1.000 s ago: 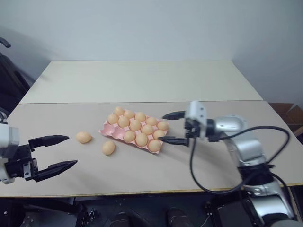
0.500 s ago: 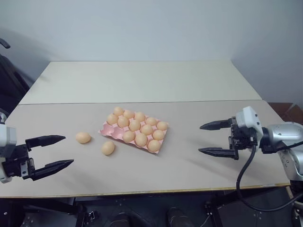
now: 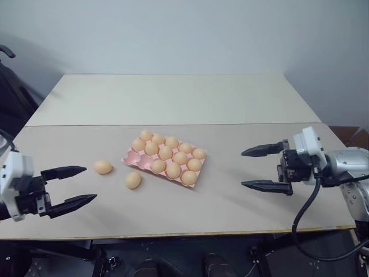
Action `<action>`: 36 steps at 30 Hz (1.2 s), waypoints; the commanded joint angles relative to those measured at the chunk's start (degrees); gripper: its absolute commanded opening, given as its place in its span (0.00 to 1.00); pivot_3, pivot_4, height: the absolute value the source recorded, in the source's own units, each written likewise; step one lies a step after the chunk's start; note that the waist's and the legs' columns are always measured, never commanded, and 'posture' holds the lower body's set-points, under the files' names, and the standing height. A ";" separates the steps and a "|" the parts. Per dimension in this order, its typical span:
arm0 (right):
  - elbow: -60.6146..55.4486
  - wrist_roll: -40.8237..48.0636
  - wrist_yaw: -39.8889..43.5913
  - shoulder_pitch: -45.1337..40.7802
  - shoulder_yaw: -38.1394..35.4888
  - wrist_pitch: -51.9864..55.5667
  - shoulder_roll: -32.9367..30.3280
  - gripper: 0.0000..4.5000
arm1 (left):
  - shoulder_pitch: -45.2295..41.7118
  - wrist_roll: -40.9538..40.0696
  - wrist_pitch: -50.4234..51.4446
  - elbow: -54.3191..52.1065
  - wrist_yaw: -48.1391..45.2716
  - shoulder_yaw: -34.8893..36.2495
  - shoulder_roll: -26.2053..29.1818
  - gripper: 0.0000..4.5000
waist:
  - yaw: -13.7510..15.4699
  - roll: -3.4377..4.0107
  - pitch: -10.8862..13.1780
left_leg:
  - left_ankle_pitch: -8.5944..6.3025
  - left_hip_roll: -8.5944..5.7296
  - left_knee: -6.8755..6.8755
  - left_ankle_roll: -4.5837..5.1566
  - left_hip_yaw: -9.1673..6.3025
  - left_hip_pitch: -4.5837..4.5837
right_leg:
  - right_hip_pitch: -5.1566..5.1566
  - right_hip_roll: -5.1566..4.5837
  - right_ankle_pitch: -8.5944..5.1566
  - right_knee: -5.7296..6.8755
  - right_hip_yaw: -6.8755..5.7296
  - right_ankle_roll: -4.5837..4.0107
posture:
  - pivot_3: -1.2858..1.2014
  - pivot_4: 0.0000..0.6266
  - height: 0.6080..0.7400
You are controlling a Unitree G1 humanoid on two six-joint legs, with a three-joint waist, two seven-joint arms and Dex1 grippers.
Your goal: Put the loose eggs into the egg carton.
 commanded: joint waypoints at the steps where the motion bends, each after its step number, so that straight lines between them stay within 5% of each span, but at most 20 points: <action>1: -2.16 1.98 0.50 -0.05 -2.12 -0.62 -1.16 1.00 | -1.19 4.46 -1.95 -2.58 4.66 -3.93 -0.16 1.00 | 0.04 0.00 0.00 | 0.00 0.00 0.00 0.00 0.00 0.00 | 0.00 0.00 0.00 0.00 0.00 0.00 | 0.52 0.24 1.00; 11: -2.75 3.19 0.59 -1.00 -1.74 -0.73 -1.26 1.00 | -6.91 7.55 -4.88 -1.06 11.15 -8.76 -3.29 1.00 | 0.09 0.00 0.00 | 0.00 -0.01 0.02 0.00 -0.02 -0.01 | 0.02 0.01 0.01 0.01 0.00 0.01 | 0.52 0.24 1.00; 17: -2.14 2.91 1.08 -1.70 -1.19 -1.43 -0.94 1.00 | -14.48 15.61 -11.16 11.21 13.84 -12.53 -0.74 1.00 | 0.16 0.00 0.00 | 0.00 -0.02 0.03 0.00 -0.02 0.04 | 0.05 0.01 0.01 0.05 -0.01 0.00 | 0.52 0.24 1.00; 36: -5.79 5.34 -3.26 0.27 -3.57 0.35 0.15 1.00 | -41.19 27.62 -26.52 52.04 12.76 -29.84 -9.06 1.00 | 1.76 0.00 0.00 | 0.00 -0.06 0.15 0.00 -0.04 -0.09 | 0.02 0.00 0.03 0.08 -0.04 0.03 | 0.52 0.24 1.00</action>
